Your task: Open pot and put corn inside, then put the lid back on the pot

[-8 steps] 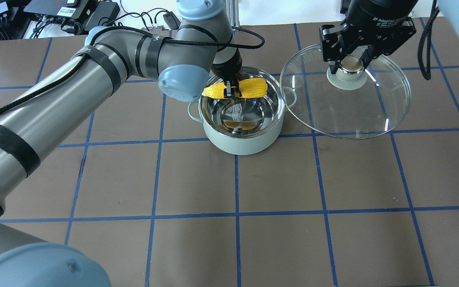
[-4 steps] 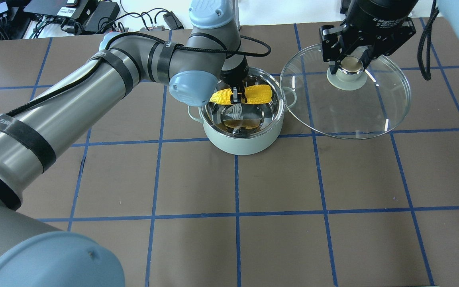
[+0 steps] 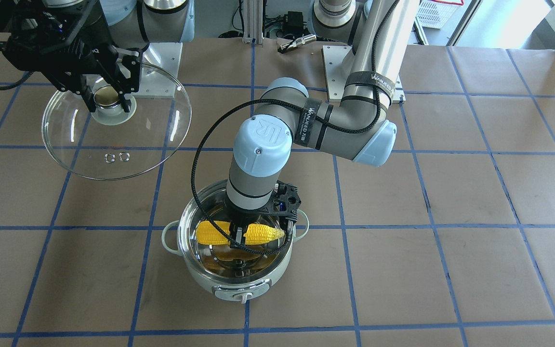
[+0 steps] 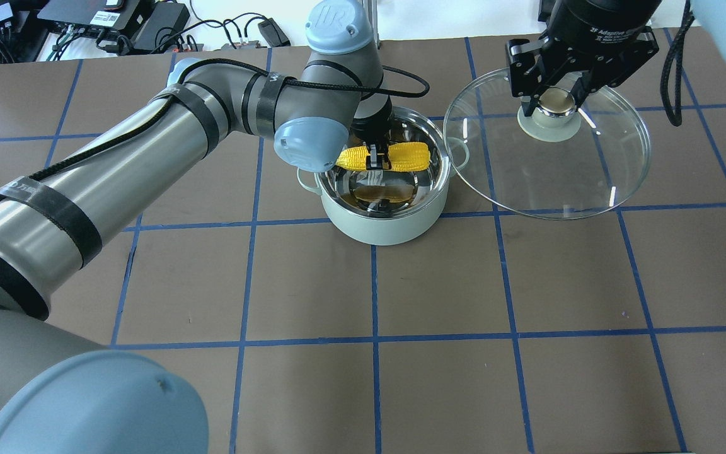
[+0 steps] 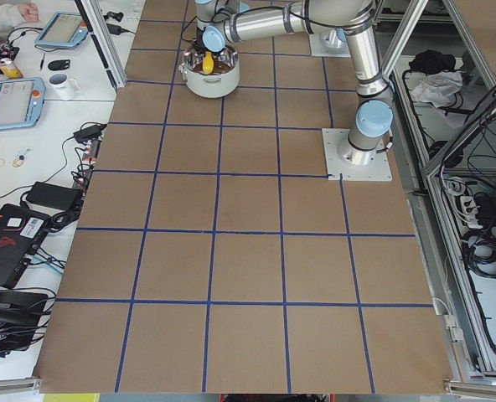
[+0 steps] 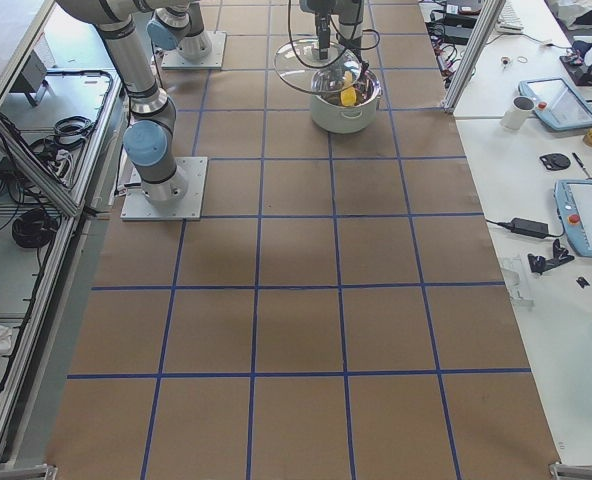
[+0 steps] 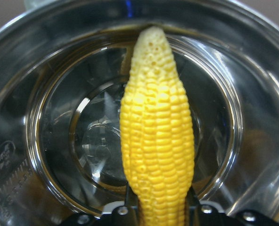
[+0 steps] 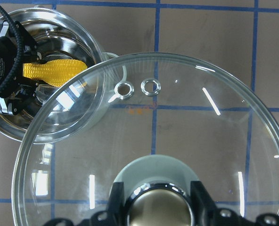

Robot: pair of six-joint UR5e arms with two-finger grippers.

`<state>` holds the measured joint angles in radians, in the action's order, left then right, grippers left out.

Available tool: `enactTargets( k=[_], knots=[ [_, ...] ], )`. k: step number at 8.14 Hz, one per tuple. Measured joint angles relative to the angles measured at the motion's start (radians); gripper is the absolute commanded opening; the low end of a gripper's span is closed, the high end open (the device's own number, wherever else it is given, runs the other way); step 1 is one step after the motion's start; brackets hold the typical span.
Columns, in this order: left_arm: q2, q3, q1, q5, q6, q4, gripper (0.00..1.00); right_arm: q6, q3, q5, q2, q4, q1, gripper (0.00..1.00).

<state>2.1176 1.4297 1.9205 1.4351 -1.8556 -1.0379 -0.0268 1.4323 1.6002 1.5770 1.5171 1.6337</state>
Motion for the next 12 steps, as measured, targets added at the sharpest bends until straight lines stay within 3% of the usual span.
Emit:
enactTargets(
  k=[1, 3, 4, 12],
  knots=[
    [0.002, 0.000, 0.000, 0.001, 0.000, 0.001, 0.70, 0.000, 0.000, 0.002, 0.000, -0.001, 0.000, 0.24],
    [0.005, 0.000, 0.000, 0.002, -0.003, 0.002, 0.96, -0.001, 0.000, 0.004, 0.001, -0.002, 0.000, 0.24],
    [0.006, 0.000, 0.000, 0.003, -0.005, 0.002, 1.00, -0.001, 0.000, 0.001, 0.001, -0.001, 0.000, 0.24],
    [-0.028, 0.000, -0.001, 0.013, 0.063, -0.019, 1.00, 0.000, 0.000, 0.002, 0.000, 0.000, 0.000, 0.23]
  ],
)
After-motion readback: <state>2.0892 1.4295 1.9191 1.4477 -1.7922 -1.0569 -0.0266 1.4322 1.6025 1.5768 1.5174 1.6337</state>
